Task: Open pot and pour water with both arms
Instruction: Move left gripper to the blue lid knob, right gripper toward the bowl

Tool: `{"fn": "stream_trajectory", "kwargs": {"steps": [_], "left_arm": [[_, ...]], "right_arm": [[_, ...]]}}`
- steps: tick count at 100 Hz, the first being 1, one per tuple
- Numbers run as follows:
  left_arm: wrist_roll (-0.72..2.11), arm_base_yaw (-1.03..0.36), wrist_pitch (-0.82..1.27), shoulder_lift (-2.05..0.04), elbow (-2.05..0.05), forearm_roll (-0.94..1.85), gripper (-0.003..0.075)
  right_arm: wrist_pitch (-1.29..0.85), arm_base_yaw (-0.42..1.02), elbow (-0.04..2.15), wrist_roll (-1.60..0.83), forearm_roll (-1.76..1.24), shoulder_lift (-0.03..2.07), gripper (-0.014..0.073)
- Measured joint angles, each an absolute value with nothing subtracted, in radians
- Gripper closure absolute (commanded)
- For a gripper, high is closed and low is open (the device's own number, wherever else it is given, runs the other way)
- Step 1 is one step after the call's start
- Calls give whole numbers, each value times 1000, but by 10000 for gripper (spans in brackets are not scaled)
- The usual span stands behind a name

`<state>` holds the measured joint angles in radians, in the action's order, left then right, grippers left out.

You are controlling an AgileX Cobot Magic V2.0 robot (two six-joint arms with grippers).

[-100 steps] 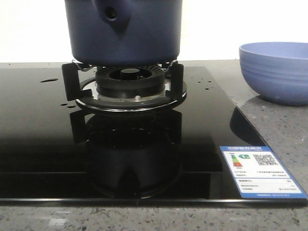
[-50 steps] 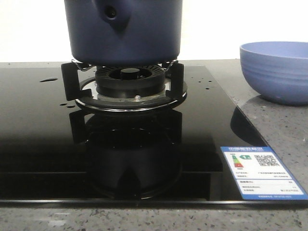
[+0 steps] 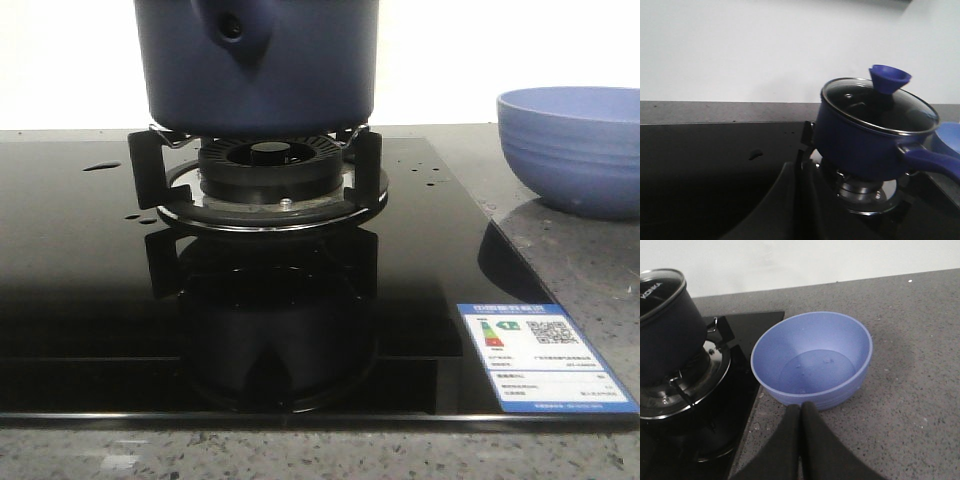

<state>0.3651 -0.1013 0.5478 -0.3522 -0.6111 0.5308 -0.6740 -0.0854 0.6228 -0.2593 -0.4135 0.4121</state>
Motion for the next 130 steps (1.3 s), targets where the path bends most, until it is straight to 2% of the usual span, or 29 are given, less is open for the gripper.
{"fn": "stream_trajectory", "kwargs": {"steps": [5,12,22,27,32,36,41,73,93,130], "left_arm": [[385,-133,550,-366,-624,532,702],[401,-175,550,-382,-636,535,639],[408,-224,527,-409,-637,569,477],[411,-245,509,-428,-637,589,393],[412,-268,485,-447,-637,604,312],[413,-282,470,-462,-637,611,259],[414,-301,452,-490,-637,616,235],[443,-486,249,-698,-637,635,251],[461,-619,45,-867,-678,640,198],[466,-642,-16,-1209,-898,609,193]], "right_arm": [[-687,-78,641,-288,-416,436,606],[-697,-60,655,-322,-429,457,488],[-701,-37,663,-347,-450,476,244],[-705,-30,663,-349,-458,481,165],[-710,-28,663,-353,-460,485,129],[-709,-27,663,-356,-461,485,127],[-709,-27,663,-356,-462,485,127],[-716,-27,663,-359,-468,487,126],[-729,-27,663,-359,-468,487,127],[-745,-27,665,-360,-468,487,126]]}}
